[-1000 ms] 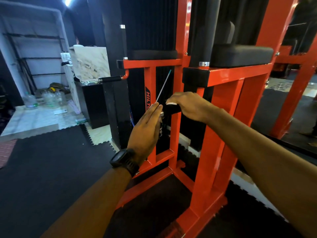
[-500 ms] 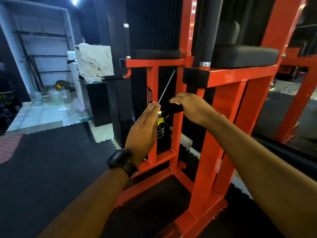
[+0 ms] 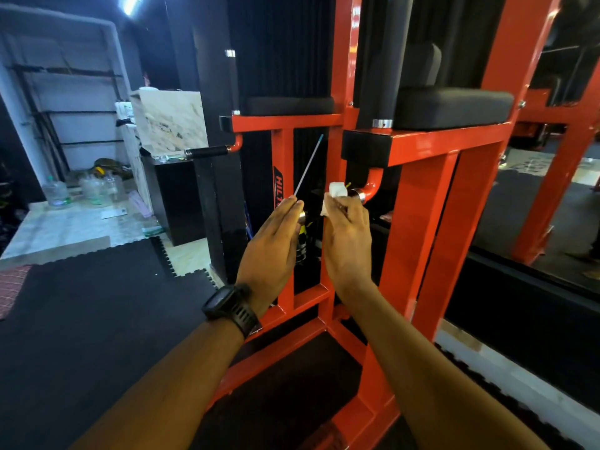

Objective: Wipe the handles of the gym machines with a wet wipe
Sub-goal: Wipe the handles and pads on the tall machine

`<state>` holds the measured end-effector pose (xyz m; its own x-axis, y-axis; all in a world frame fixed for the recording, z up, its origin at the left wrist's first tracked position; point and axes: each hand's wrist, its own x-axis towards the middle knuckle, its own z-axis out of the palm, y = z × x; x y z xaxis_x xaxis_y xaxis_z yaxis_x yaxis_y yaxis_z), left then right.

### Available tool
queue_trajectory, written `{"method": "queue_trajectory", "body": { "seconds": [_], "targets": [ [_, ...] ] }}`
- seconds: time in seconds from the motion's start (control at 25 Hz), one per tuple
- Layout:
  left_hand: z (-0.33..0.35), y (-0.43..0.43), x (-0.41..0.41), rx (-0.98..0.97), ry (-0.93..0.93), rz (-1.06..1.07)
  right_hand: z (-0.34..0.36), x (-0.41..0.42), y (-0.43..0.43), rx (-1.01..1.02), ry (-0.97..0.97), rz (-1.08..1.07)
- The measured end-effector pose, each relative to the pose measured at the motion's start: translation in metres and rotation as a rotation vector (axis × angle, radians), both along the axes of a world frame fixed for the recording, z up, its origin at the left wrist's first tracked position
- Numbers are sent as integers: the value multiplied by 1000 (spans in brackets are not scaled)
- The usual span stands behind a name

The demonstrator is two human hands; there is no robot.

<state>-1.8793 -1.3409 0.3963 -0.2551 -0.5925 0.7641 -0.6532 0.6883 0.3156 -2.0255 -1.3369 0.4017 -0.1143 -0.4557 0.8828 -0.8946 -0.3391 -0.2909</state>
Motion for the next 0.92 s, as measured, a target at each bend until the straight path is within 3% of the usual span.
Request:
{"method": "queue_trajectory", "body": {
  "seconds": [0.16,0.4,0.64,0.76,0.92],
  "targets": [
    [3,-1,3,2,-19,-6,11,19,4,65,-503,36],
    [6,0,9,41,-50,-71,29,62,3,161,-1006,70],
    [8,-4,12,11,-82,-87,40,64,-4,142,-1231,64],
    [5,-8,12,1,-115,-96,39,73,4,174,-1445,205],
    [4,-10,13,-5,-103,-117,47,65,5,247,-1570,222]
  ]
}}
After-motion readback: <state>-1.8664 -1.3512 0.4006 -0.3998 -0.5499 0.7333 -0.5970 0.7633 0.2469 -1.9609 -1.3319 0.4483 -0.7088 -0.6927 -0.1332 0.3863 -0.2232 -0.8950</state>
